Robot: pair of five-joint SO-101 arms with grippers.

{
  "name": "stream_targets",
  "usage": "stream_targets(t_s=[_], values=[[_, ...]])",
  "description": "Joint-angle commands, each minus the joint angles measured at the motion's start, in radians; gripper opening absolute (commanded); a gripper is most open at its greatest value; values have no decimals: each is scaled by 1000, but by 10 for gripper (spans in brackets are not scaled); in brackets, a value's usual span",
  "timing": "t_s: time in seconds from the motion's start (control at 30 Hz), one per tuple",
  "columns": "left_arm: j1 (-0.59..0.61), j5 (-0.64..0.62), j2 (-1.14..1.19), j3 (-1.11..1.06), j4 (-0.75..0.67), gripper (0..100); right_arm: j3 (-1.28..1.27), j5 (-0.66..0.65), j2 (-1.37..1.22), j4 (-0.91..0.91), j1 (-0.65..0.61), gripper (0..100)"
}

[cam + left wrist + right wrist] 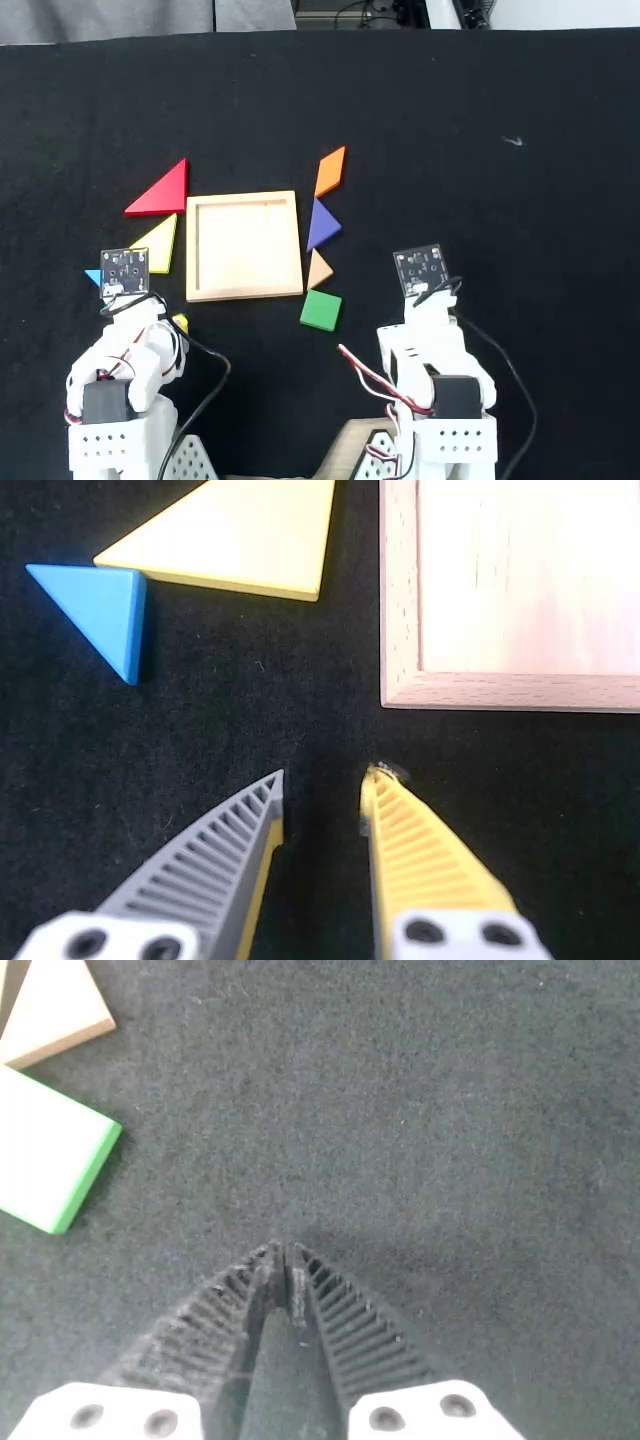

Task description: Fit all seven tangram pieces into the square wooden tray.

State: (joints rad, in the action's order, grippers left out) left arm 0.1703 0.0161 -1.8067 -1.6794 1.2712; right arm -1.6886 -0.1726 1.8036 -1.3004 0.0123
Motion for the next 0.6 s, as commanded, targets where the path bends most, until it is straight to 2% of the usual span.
stream_targets(t_s=[0.0, 0.17, 0.33, 0.57], values=[[-1, -9, -8, -21, 0, 139, 4, 6, 90, -5, -15, 11], [-1, -9, -8, -21, -3, 137, 4, -2, 91, 15, -18, 11], [-2, -3, -8, -21, -26, 139, 4, 2, 91, 215, -12, 11], [5, -3, -8, -21, -328, 141, 4, 3, 91, 574, -15, 12]])
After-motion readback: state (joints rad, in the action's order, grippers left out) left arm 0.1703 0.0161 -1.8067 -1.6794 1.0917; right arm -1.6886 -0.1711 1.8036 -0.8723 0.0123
